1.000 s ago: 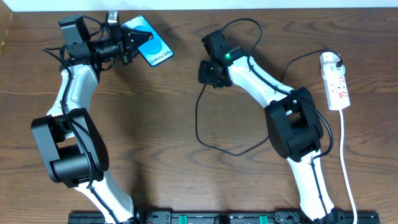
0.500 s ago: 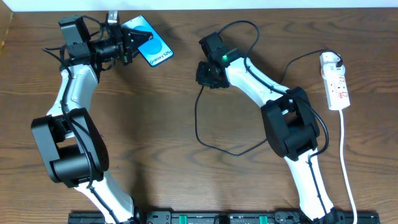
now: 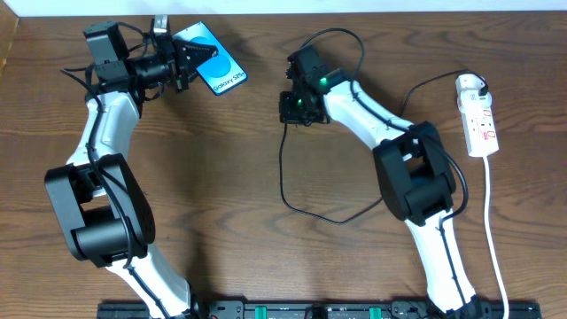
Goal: Plug charger to phone and switch on socket
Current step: 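Lower the right gripper and grasp the black cable's USB-C end, then lift the cable end with the right gripper toward the phone's bottom port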
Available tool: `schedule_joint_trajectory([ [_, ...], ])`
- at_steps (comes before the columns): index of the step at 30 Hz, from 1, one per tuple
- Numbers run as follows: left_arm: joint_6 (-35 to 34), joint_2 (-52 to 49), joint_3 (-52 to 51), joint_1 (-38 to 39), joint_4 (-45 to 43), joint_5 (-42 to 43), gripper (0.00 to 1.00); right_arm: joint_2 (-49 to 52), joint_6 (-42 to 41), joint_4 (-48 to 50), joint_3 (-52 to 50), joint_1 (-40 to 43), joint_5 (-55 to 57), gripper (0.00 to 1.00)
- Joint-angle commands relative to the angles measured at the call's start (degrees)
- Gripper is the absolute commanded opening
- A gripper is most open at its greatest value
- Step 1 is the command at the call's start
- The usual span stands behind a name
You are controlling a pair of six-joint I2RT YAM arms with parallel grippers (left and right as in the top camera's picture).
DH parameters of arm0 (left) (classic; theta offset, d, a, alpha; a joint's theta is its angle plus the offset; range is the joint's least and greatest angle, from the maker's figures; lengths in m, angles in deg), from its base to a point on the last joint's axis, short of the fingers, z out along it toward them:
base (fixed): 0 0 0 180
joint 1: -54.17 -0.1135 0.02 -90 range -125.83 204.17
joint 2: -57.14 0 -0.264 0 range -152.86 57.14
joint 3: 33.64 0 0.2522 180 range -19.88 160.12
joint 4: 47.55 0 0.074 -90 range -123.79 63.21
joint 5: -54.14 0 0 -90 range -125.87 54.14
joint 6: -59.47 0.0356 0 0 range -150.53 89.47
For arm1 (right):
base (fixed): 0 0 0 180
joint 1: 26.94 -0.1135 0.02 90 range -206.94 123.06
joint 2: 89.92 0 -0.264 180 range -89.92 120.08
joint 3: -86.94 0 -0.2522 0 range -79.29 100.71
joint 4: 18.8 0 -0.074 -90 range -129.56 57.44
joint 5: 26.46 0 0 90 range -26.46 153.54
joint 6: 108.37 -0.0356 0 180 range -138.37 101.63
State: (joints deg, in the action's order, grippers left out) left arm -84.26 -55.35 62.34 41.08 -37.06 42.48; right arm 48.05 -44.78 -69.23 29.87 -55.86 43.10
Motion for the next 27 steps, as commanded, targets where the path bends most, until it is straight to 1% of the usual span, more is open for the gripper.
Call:
schedule_joint_trajectory([
  [1, 0.5, 1.1, 0.1, -0.1, -0.4, 2.4, 0.07, -1.3, 17.0, 0.4, 0.0, 4.7, -20.2, 0.01],
  [4, 0.5, 1.1, 0.1, -0.1, -0.4, 2.4, 0.08, -2.8, 20.6, 0.1, 0.0, 7.2, -26.7, 0.01],
  [6, 0.5, 1.1, 0.1, -0.1, -0.4, 2.4, 0.08, -3.7, 24.1, 0.0, 0.0, 9.4, -33.3, 0.01],
  [9, 0.5, 1.1, 0.1, -0.1, -0.4, 2.4, 0.07, -4.1, 26.6, -0.2, 0.0, 10.9, -39.7, 0.01],
  [12, 0.5, 1.1, 0.1, -0.1, -0.4, 2.4, 0.07, -4.1, 27.4, -0.2, 0.0, 11.4, -44.9, 0.01],
  [17, 0.5, 1.1, 0.1, -0.1, -0.4, 2.4, 0.07, -4.2, 27.3, 0.0, 0.0, 10.8, -47.7, 0.01],
  [21, 0.5, 1.1, 0.1, -0.1, -0.4, 2.4, 0.07, -4.4, 25.5, 0.0, 0.0, 10.5, -47.5, 0.01],
  [23, 0.5, 1.1, 0.1, -0.1, -0.4, 2.5, 0.08, -4.5, 23.3, 0.0, 0.0, 10.6, -46.1, 0.01],
  [27, 0.5, 1.1, 0.1, -0.1, -0.4, 2.5, 0.07, -4.5, 23.0, -0.2, 0.0, 10.5, -45.9, 0.01],
])
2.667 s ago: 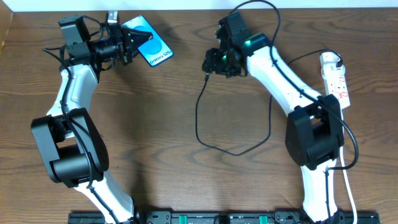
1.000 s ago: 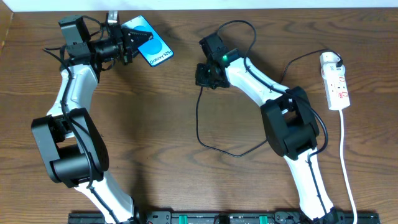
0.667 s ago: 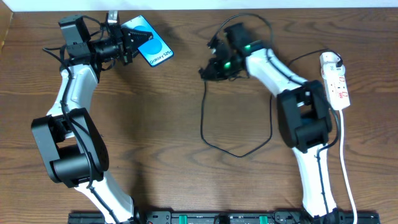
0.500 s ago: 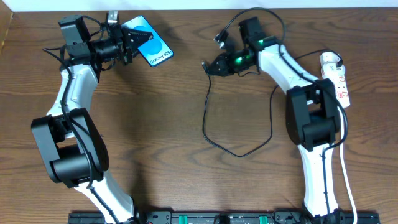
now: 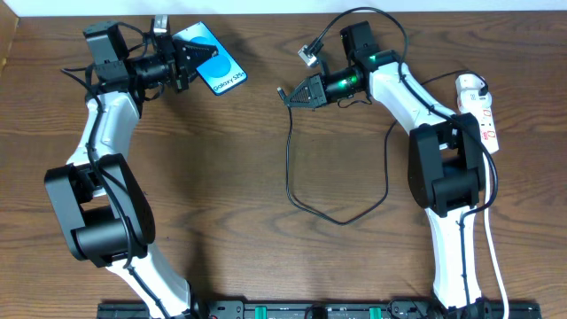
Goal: Plug charger to phone and switch on socket
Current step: 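Lift the cable end with the right gripper toward the phone's bottom port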
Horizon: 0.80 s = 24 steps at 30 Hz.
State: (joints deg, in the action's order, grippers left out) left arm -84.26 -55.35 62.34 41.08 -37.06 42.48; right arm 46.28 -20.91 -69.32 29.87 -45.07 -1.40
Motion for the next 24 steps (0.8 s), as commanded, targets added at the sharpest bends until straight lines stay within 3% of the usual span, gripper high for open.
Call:
schedule_joint_trajectory([
  [1, 0.5, 1.1, 0.1, -0.1, -0.4, 2.5, 0.08, -2.7, -0.9, -0.2, 0.0, -0.3, -1.4, 0.01],
  [18, 1.2, 1.1, 0.1, -0.1, -0.4, 2.4, 0.08, -2.9, -1.7, 0.2, 0.0, -1.1, -13.7, 0.01],
  [24, 1.2, 1.1, 0.1, -0.1, -0.6, 2.0, 0.08, -4.1, -5.9, 2.2, 0.0, -2.3, -13.9, 0.01],
])
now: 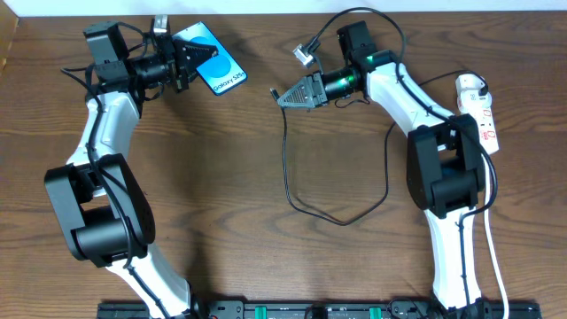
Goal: Plug charger to phone and switch on socket
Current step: 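Lift the cable end with the right gripper toward the phone's bottom port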
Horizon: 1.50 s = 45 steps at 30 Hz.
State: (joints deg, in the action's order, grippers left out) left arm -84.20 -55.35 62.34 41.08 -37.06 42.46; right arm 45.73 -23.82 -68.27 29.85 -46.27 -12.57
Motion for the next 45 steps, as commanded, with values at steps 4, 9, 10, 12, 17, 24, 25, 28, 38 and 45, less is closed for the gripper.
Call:
schedule_joint_trajectory([
  [4, 0.3, 1.1, 0.1, -0.1, -2.1, 2.1, 0.07, -4.7, -5.9, 3.9, 0.0, -1.8, -2.7, 0.01],
  [9, -5.9, 1.1, 0.1, -0.1, -8.9, 2.1, 0.08, -6.5, -8.8, 6.4, 0.0, -2.1, -2.7, 0.01],
  [10, -7.3, 1.1, 0.1, -0.1, -10.7, 2.2, 0.07, -7.0, -9.4, 6.7, 0.0, -2.1, -2.7, 0.01],
  [12, -11.5, 1.1, 0.1, -0.1, -15.9, 2.3, 0.07, -8.3, -9.7, 7.2, 0.0, -2.1, -2.7, 0.01],
  [17, -16.7, 1.1, 0.1, -0.1, -21.4, 2.3, 0.07, -10.3, -11.7, 9.0, 0.0, -2.8, -2.8, 0.01],
  [24, -17.2, 1.1, 0.1, 0.2, -21.8, 2.3, 0.08, -11.2, -18.3, 14.4, 0.0, -5.2, -2.7, 0.01],
  [25, -17.1, 1.1, 0.1, 0.2, -21.7, 2.3, 0.08, -11.2, -18.3, 14.5, 0.0, -5.5, -2.4, 0.01],
  [28, -17.1, 1.1, 0.1, 0.2, -21.8, 2.8, 0.07, -11.2, -18.3, 14.6, 0.0, -6.7, -1.6, 0.01],
  [38, -12.8, 1.1, 0.1, 0.2, -21.7, 7.2, 0.07, -11.2, -19.1, 14.7, 0.0, -8.2, 0.4, 0.01],
  [45, -11.7, 1.1, 0.1, 0.2, -21.7, 9.0, 0.07, -11.2, -19.4, 14.7, 0.0, -8.3, 2.2, 0.01],
])
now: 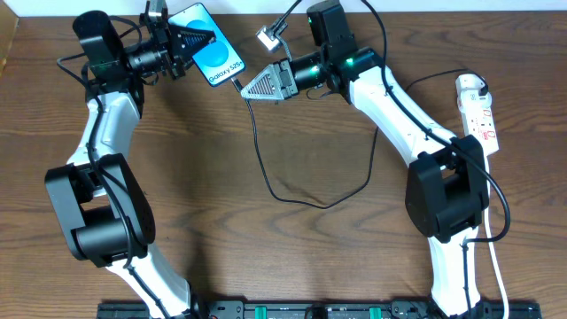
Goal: Plug charger to phone and switch on socket
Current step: 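Lift the cable end with the right gripper toward the phone's bottom port, then push the USB-C plug up into the phone's bottom port with right gripper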
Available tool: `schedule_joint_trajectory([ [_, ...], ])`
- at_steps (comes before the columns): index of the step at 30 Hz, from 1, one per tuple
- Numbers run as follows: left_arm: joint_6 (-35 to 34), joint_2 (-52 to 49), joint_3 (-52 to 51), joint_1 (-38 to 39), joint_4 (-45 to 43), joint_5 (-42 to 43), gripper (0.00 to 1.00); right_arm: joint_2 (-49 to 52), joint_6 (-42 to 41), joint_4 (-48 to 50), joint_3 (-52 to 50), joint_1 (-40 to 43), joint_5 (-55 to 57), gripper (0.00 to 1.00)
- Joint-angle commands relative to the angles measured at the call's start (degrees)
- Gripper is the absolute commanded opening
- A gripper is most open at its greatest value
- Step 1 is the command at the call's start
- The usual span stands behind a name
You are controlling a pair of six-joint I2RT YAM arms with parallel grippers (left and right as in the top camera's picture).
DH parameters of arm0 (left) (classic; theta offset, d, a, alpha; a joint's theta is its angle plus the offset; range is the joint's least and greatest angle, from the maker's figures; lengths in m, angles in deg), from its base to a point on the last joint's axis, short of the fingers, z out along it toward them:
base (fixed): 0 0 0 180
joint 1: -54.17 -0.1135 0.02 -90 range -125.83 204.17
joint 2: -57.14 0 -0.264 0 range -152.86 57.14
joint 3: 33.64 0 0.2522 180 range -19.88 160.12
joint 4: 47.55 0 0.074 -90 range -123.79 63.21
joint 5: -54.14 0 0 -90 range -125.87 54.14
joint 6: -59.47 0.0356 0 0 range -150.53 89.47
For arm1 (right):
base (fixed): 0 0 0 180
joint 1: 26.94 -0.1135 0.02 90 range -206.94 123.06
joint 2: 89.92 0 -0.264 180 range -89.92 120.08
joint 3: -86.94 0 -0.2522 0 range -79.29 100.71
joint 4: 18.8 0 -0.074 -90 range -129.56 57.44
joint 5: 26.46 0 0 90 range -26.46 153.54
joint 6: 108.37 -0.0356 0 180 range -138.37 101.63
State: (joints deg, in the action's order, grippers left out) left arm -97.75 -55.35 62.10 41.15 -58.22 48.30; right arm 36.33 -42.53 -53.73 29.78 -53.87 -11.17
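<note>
The phone [213,57], its blue screen reading "Galaxy S25", is held tilted at the back left with my left gripper [184,40] shut on its upper end. My right gripper [250,88] points left and is shut on the end of the black charger cable [266,168]. Its tip is right at the phone's lower right corner. Whether the plug is seated in the phone cannot be made out. The cable hangs down from there, loops across the table and runs off right. The white socket strip [478,120] lies at the far right.
A white plug [469,85] sits in the strip's top end, and the strip's own white lead [493,230] runs down to the front edge. Both arm bases stand at the front. The wooden table [204,221] fills the view.
My right gripper has moved left and toward the back with the cable end, from mid-table to the phone's corner. The left gripper has shifted the phone slightly toward the back and right. The cable loop followed leftward.
My left gripper held the phone at the back left throughout. My right gripper was first down on the cable at mid-table. Then it held the cable end, pointing left, then slightly closer to the phone, and now it is at the phone's corner.
</note>
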Motion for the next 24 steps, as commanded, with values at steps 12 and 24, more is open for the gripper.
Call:
schedule_joint_trajectory([
  [12, 2.0, 1.1, 0.3, 0.1, -0.6, 3.7, 0.08, -1.8, -0.7, 0.2, 0.1, -1.5, 1.1, 0.01],
  [24, 2.1, 1.1, 0.3, 0.1, -0.6, 3.7, 0.07, -1.8, -0.7, 0.2, 0.1, -1.7, 1.3, 0.01],
])
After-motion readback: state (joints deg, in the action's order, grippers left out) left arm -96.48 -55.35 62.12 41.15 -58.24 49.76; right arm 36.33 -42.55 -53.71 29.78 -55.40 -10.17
